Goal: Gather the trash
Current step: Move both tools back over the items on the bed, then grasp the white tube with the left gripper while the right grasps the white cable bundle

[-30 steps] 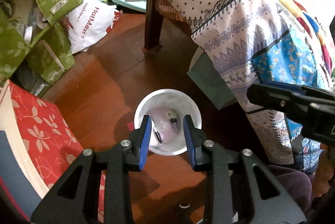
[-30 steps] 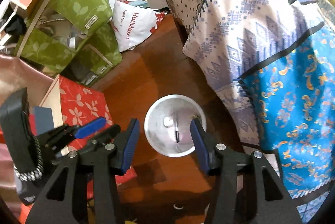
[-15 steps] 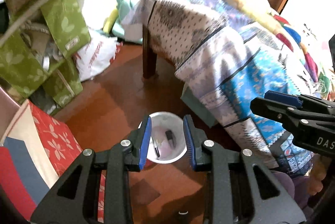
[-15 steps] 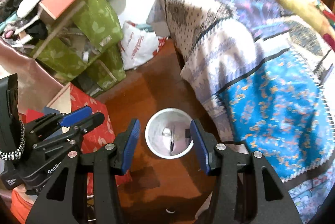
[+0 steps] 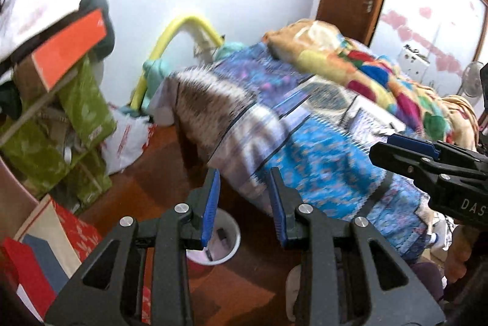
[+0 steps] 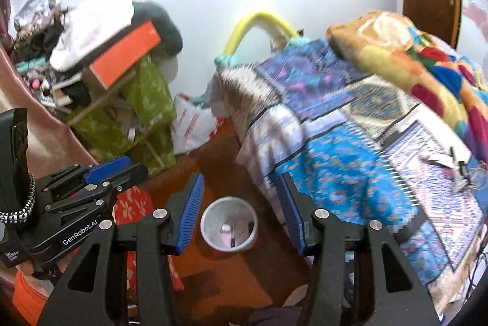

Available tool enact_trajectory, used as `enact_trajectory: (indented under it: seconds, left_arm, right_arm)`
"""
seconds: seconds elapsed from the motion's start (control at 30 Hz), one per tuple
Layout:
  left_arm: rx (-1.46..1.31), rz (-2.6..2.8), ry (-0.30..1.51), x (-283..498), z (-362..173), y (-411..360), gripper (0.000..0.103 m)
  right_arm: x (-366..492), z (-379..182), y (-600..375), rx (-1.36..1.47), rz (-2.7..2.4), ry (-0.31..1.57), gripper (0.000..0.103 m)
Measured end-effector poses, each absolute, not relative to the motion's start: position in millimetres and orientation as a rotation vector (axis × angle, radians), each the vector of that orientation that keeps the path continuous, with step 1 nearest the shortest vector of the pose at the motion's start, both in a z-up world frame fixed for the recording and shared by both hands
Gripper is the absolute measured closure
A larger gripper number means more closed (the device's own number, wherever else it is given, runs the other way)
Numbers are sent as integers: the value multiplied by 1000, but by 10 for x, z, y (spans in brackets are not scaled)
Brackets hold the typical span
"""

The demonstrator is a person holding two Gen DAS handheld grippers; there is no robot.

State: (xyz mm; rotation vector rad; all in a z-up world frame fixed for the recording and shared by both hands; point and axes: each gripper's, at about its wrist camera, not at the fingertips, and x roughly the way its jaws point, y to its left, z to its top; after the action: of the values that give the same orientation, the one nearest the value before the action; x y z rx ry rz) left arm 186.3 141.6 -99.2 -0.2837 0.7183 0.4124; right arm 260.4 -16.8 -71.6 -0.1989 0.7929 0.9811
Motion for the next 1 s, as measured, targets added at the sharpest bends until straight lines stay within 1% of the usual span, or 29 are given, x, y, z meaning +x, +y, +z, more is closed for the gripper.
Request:
enact_trajectory:
  seconds: [0.03,0.13,0.43,0.53,0.63,1.0]
  left_arm:
    - [-270,405,703,1873,-916,1333,66]
    - [-233,384,660,1921,-717,1094,63]
    - [-202,275,587,2302,-358,497,61]
    - [-206,229,574,2494,-314,328,55]
    - [-197,189,577,2737,-337,146,53]
    - [-150,80,687,3629,-778,-405,53]
  right_arm:
    - [2609,-656,-255,-191,972,773,56]
    - [2605,-495,-505,-179,938,710,56]
    - [2766,-202,-1227,-165,784,562,56]
    - [2884,-169,-1462,-161,730,544,56]
    - [3043,-188,-1675,-153,680,552,56]
    - [3667,-484,-2321,-105,531,630,56]
